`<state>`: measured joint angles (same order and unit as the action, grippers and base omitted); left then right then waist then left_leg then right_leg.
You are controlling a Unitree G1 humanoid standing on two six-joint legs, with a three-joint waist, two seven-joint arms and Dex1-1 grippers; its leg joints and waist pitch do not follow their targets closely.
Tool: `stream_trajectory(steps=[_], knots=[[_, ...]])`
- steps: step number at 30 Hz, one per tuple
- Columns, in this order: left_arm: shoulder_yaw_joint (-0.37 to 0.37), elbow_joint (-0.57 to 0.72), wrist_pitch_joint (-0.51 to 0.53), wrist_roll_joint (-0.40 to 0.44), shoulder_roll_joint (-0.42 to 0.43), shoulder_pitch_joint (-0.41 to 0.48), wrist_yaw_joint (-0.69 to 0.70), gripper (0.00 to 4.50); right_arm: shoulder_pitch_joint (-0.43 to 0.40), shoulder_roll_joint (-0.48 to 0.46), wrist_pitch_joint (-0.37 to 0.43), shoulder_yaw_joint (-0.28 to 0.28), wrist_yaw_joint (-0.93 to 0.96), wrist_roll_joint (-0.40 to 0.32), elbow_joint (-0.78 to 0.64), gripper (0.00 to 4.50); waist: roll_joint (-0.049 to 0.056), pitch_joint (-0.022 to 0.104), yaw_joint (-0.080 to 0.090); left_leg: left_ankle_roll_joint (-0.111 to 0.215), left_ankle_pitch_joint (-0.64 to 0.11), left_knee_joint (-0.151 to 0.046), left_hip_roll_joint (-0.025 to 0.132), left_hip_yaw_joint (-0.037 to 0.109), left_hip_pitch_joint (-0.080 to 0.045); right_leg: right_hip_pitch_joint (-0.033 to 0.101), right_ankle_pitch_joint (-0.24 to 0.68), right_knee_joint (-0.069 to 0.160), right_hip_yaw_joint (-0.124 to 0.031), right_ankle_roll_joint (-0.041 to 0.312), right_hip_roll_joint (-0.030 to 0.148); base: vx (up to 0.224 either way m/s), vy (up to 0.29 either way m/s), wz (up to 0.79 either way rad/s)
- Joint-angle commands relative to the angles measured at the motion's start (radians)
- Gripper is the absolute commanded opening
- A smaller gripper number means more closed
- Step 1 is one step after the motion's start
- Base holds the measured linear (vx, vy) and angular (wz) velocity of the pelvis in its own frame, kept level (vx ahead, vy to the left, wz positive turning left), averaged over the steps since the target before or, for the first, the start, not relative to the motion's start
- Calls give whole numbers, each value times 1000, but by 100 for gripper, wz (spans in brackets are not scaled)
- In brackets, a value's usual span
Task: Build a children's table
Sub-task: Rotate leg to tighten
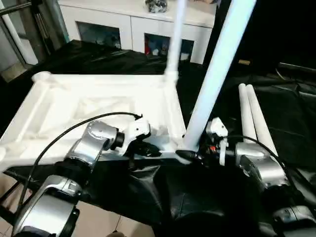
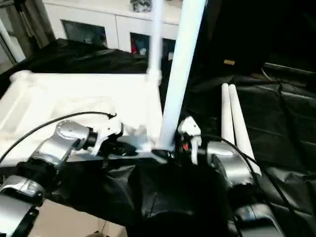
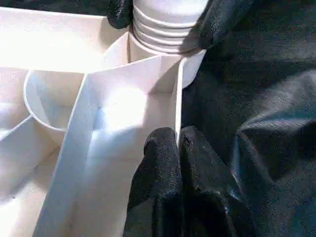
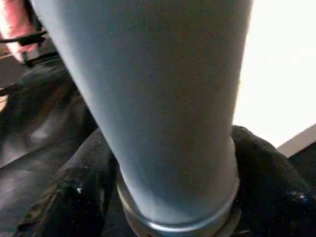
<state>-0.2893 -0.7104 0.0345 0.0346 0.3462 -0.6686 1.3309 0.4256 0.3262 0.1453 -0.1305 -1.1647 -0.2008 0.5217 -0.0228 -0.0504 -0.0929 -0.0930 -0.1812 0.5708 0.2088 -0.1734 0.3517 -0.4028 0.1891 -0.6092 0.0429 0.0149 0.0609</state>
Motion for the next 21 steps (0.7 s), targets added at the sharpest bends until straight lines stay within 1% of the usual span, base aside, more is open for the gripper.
stream_trajectory(steps=[1,4,5,6,7,8,9,10,11,12,13,14,15,16,17,18,19,20,21], knots=[[5,0,0,8,-11,-16,-50,0,-21,-27,26,-103,-102,-13,-50,301,-2,59,1,45,-189,-60,23,-4,-2,52,191,74,-38,214,68,0,0,0],[7,-2,2,4,-16,-16,-61,0,-22,-27,45,-107,-105,-18,-61,283,-2,59,1,44,-182,-60,23,-4,-2,52,182,73,-38,216,68,0,0,0],[7,-2,2,4,-16,-16,-61,0,-22,-27,45,-107,-105,-18,-61,281,-6,59,1,46,-179,-59,22,-4,-1,53,177,72,-38,216,67,0,0,0],[9,0,6,5,-21,-13,-75,0,-20,-39,46,-102,-87,-11,-55,280,-6,59,1,46,-177,-59,22,-5,-1,52,174,72,-38,218,68,0,0,0],[11,2,10,5,-23,-11,-84,0,-19,-47,48,-95,-69,-7,-49,279,-4,59,0,46,-179,-59,22,-4,-1,52,179,72,-38,217,68,0,0,0],[16,0,18,7,-29,-13,-103,0,-12,-59,44,-85,-37,2,-30,279,-7,59,1,46,-179,-59,22,-4,-1,52,182,73,-37,216,68,0,0,0],[23,-1,28,6,-37,-17,-126,0,3,-78,42,-68,23,17,4,277,-10,58,2,45,-181,-60,22,-4,0,52,192,74,-37,213,69,0,0,0],[23,-1,28,6,-37,-17,-126,0,3,-78,42,-68,23,17,4,277,-8,55,6,37,-198,-62,21,-3,0,49,229,77,-38,206,70,0,0,0],[28,-2,37,7,-44,-21,-147,0,17,-93,40,-55,79,30,36,277,-8,55,6,31,-205,-63,20,-2,-2,49,251,79,-37,200,72,0,0,0],[37,-4,64,15,-64,-31,-207,0,55,-128,35,-31,230,73,120,276,-11,54,10,21,-220,-65,21,-1,-4,44,294,80,-38,192,72,0,0,0],[41,-3,78,20,-75,-36,-237,0,78,-149,34,-18,328,97,172,276,-13,51,18,3,-237,-70,17,4,1,46,355,85,-36,175,73,0,0,0],[44,-4,94,24,-88,-42,-268,0,100,-170,33,-2,419,112,222,276,-12,50,21,-8,-242,-71,18,7,2,46,384,86,-34,165,74,0,0,0],[47,-7,107,28,-102,-48,-295,0,118,-188,29,13,487,119,261,275,-10,51,30,-26,-251,-72,18,8,-2,42,414,89,-35,153,75,0,0,0],[50,-10,127,31,-121,-57,-330,0,140,-209,24,31,568,123,305,275,-10,51,35,-28,-267,-70,16,8,-6,39,429,94,-36,147,75,0,0,0],[57,-11,144,29,-138,-63,-355,0,154,-223,20,43,623,125,332,274,-10,52,37,-25,-266,-69,17,6,-7,37,405,94,-39,155,74,0,0,0],[63,-12,156,25,-154,-68,-377,0,165,-234,18,53,667,125,352,274,-7,53,38,-25,-263,-68,17,6,-8,36,385,93,-40,161,72,0,0,0],[71,-17,176,24,-182,-78,-418,0,186,-254,21,74,738,121,384,274,-9,55,37,-19,-260,-68,16,5,-7,38,348,90,-39,170,69,0,0,0],[73,-19,182,24,-190,-81,-430,0,192,-260,22,81,758,119,393,273,-9,56,38,-19,-250,-66,16,3,-7,39,321,87,-41,177,69,0,0,0],[74,-20,188,25,-199,-85,-445,0,200,-268,22,90,781,117,404,273,-10,57,35,-12,-235,-65,15,1,-7,40,280,85,-41,186,67,0,0,0]])
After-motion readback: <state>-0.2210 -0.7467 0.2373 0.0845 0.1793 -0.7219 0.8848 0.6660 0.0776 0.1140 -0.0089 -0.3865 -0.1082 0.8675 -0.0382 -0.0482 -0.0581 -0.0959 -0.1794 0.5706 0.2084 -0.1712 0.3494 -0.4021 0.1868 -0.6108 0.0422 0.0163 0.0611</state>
